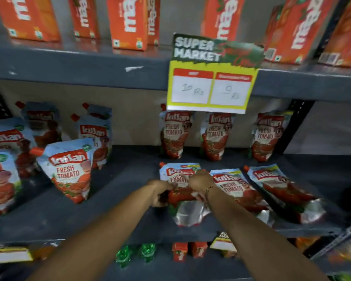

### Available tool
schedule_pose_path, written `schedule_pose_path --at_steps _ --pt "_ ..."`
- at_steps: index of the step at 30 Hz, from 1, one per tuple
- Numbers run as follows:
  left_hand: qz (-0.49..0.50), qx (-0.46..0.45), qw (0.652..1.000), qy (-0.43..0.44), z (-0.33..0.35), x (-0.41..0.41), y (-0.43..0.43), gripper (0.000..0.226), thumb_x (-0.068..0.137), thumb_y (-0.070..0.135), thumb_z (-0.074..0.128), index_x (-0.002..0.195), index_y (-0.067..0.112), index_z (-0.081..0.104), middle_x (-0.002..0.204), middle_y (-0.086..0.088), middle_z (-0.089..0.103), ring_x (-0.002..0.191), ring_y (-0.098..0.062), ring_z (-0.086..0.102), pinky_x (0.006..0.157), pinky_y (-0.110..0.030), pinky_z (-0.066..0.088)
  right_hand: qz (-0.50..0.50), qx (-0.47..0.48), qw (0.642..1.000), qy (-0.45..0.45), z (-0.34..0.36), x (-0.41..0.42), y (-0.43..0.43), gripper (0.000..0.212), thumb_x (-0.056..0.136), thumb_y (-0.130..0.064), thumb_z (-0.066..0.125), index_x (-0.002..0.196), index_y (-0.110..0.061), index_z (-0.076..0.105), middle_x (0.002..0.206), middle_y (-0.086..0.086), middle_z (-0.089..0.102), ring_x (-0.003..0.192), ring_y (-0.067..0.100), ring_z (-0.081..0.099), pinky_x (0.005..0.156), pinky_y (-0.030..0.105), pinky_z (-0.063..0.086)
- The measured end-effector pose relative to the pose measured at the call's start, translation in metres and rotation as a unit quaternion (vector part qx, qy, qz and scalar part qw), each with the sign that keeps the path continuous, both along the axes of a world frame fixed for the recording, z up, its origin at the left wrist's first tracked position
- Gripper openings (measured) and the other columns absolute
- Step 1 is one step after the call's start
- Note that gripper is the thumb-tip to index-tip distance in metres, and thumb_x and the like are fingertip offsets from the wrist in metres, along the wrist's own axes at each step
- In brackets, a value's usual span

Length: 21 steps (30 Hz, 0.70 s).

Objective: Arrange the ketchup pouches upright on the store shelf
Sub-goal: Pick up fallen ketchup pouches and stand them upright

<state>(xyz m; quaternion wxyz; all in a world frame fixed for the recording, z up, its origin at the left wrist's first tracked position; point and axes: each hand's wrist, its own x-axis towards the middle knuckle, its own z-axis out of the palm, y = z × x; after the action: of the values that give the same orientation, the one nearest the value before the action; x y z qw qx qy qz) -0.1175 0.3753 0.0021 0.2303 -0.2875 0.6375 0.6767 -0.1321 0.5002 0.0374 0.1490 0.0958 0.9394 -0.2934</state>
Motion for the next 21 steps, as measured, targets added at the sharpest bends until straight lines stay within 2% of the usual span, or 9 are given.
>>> schedule_pose_path --at_steps 3,6,8,10,12,16,17,19,21 --pt "0.058 -0.039 0.99 0.119 0.007 -0.007 0.003 0.01 0.083 -0.002 0.066 0.083 0.006 0.059 0.088 -0.012 0.065 0.066 -0.019 0.058 0.052 -0.03 0.051 -0.02 -0.087 0.993 0.082 0.001 -0.008 0.004 0.031 0.092 -0.011 0.047 0.117 0.004 0.058 0.124 0.022 0.061 0.114 0.037 0.058 0.089 0.036 0.049" --pt "0.096 -0.126 0.955 0.252 0.015 -0.009 0.004 0.025 0.074 0.001 0.075 0.093 0.006 0.06 0.104 -0.013 0.07 0.084 -0.024 0.065 0.066 -0.032 0.054 -0.047 -0.185 0.961 0.201 0.0 -0.012 0.011 0.041 0.081 0.002 0.049 0.122 0.004 0.05 0.125 0.023 0.058 0.113 0.037 0.057 0.09 0.034 0.048" --pt "0.119 -0.166 0.927 0.313 0.021 -0.003 0.007 0.026 0.075 0.004 0.075 0.091 0.013 0.056 0.1 -0.006 0.068 0.091 -0.02 0.064 0.078 -0.035 0.055 -0.031 -0.253 0.928 0.273 0.001 -0.006 0.017 0.056 0.081 0.006 0.049 0.136 0.0 0.037 0.133 0.019 0.051 0.123 0.032 0.05 0.101 0.033 0.042" --pt "0.143 -0.205 0.907 0.339 0.016 0.003 0.009 0.027 0.077 0.004 0.074 0.086 0.019 0.052 0.095 0.0 0.065 0.091 -0.017 0.063 0.081 -0.036 0.055 0.013 -0.275 0.913 0.301 -0.002 0.004 0.023 0.068 0.083 0.006 0.048 0.145 -0.006 0.025 0.138 0.015 0.047 0.129 0.027 0.045 0.106 0.026 0.034" --pt "0.166 -0.247 0.9 0.318 0.001 0.006 0.012 0.027 0.077 0.006 0.073 0.085 0.021 0.051 0.094 0.0 0.064 0.092 -0.02 0.062 0.085 -0.038 0.054 0.045 -0.262 0.922 0.281 -0.012 0.011 0.027 0.067 0.085 0.005 0.046 0.146 -0.009 0.023 0.135 0.014 0.052 0.125 0.027 0.05 0.1 0.022 0.037" --pt "0.297 -0.228 0.891 0.256 -0.014 0.011 0.035 0.018 0.074 0.017 0.072 0.083 0.009 0.058 0.096 -0.01 0.069 0.096 -0.028 0.067 0.083 -0.04 0.054 0.072 -0.229 0.947 0.213 -0.013 0.008 0.041 0.059 0.087 -0.002 0.051 0.141 -0.011 0.03 0.134 0.014 0.056 0.123 0.031 0.054 0.1 0.037 0.044" --pt "0.362 -0.197 0.885 0.217 -0.014 0.011 0.045 0.019 0.076 0.016 0.069 0.088 0.004 0.062 0.101 -0.015 0.069 0.099 -0.03 0.066 0.083 -0.041 0.054 0.089 -0.214 0.952 0.198 -0.01 0.006 0.048 0.057 0.086 -0.004 0.053 0.139 -0.011 0.033 0.135 0.014 0.055 0.125 0.031 0.052 0.102 0.038 0.043" --pt "0.469 -0.117 0.869 0.106 -0.016 0.01 0.07 0.036 0.084 0.013 0.06 0.114 -0.007 0.056 0.123 -0.024 0.061 0.112 -0.039 0.061 0.092 -0.047 0.051 0.105 -0.143 0.969 0.172 -0.003 0.003 0.066 0.058 0.085 -0.009 0.055 0.139 -0.008 0.035 0.14 0.017 0.049 0.129 0.034 0.047 0.106 0.039 0.039" --pt "0.457 -0.043 0.887 0.053 -0.017 0.01 0.1 0.042 0.091 0.012 0.048 0.127 -0.008 0.047 0.131 -0.024 0.056 0.118 -0.041 0.057 0.098 -0.047 0.048 0.088 -0.011 0.986 0.144 0.001 0.0 0.093 0.055 0.086 -0.016 0.053 0.137 -0.004 0.037 0.141 0.02 0.046 0.13 0.037 0.044 0.107 0.042 0.038"
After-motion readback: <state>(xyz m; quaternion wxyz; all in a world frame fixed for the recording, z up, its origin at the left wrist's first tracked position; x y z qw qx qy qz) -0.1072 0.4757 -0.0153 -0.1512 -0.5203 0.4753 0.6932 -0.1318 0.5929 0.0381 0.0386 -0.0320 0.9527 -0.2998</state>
